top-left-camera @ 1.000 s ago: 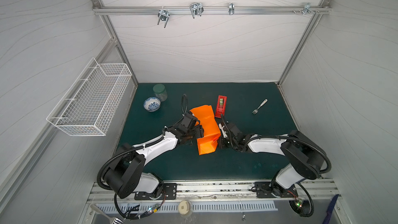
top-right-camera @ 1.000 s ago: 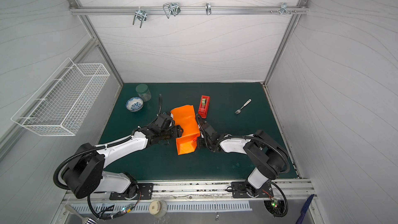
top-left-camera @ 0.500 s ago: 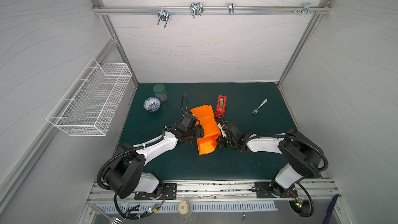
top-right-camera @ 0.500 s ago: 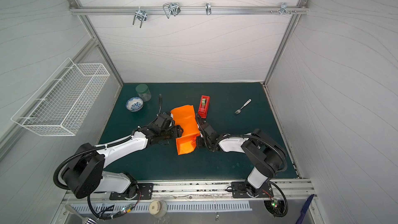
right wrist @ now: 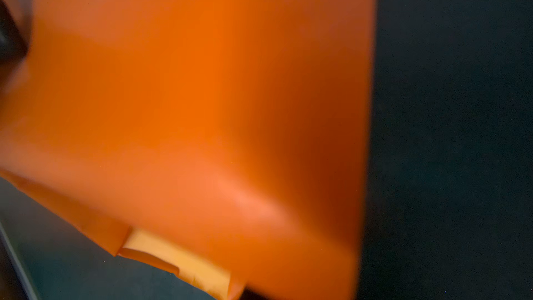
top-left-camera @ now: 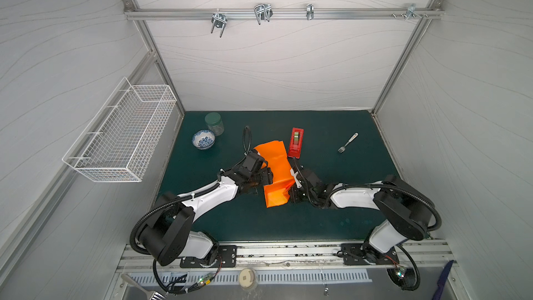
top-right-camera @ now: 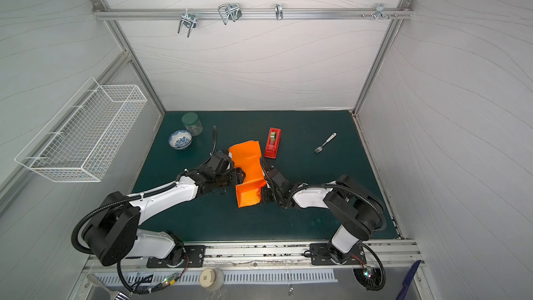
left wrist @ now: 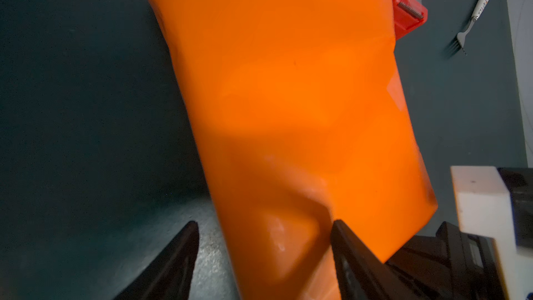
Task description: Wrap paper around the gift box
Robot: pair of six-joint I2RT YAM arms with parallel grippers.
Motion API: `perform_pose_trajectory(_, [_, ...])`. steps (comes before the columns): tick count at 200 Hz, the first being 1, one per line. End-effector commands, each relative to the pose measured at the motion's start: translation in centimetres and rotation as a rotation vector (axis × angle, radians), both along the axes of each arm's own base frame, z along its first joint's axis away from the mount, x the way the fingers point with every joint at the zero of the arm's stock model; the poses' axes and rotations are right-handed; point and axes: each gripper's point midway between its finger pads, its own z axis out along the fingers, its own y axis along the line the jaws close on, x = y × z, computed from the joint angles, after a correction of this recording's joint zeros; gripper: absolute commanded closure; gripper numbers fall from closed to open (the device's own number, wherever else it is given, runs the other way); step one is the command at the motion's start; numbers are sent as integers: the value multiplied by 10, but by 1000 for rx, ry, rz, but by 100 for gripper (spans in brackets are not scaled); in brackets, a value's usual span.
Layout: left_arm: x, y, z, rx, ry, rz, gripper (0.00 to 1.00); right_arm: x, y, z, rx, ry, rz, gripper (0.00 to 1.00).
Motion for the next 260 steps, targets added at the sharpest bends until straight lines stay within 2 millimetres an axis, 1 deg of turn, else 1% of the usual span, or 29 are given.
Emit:
perform_pose_trajectory(1, [-16,14,-19,73,71,-7,27,-19,-12,-16,-57,53,0,95])
perform_pose_trajectory(29, [-16,15,-18,73,71,-6,27,-27,-15,-20,-68,64,2,96])
perform_pose_trajectory(107, [-17,16,-19,75,71,-3,27,-49,-18,-20,-80,68,20,98])
perform_pose_trajectory(123, [-17,16,-19,75,70,-1,27,-50,-18,-20,-83,66,26,98])
perform_pose_trajectory(153, [-16,15,-18,73,68,-3,27,-45,-18,-22,-104,52,25,98])
perform_pose_trajectory(185, [-16,15,-18,73,70,-5,27,-34,-17,-23,-112,45,15,98])
perform_pose_trajectory(233, [-18,16,-18,76,70,-5,27,-15,-19,-15,-103,23,-13,99])
perform_pose_trajectory(260, [-18,16,-18,76,69,-5,27,-7,-20,-10,-88,20,-21,98])
